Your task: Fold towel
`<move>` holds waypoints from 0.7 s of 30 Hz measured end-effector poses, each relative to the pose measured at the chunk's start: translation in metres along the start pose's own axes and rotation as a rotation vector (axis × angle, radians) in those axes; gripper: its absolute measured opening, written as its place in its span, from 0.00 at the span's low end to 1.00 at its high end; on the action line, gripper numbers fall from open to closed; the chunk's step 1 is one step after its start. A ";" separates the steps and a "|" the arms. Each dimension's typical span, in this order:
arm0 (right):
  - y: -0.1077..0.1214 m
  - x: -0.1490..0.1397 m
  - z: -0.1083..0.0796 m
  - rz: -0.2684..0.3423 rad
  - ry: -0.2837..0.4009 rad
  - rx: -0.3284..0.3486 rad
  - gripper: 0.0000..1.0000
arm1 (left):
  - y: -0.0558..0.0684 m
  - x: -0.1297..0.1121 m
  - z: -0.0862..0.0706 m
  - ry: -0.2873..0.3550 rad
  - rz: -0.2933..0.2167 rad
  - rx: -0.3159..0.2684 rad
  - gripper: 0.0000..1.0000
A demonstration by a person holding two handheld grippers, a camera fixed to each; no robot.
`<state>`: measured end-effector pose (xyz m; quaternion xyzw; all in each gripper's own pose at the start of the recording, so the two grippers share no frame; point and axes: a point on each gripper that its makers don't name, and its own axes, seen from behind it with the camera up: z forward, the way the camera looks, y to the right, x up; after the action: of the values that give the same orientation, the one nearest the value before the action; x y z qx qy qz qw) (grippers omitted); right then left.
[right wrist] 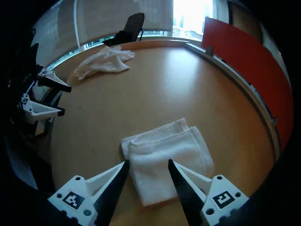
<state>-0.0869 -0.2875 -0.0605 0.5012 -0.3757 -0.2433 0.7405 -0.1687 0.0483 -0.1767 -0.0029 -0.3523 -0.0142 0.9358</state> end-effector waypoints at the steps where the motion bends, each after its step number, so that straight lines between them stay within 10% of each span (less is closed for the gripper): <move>1: 0.000 -0.003 -0.001 0.004 -0.003 -0.002 0.79 | 0.000 0.000 0.000 0.000 0.000 0.000 0.95; 21: -0.007 -0.071 -0.022 0.096 -0.074 -0.039 0.77 | 0.001 0.002 0.000 0.000 0.007 0.000 0.95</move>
<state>-0.1116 -0.2259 -0.0938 0.4587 -0.4218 -0.2332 0.7466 -0.1668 0.0488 -0.1751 -0.0043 -0.3521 -0.0110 0.9359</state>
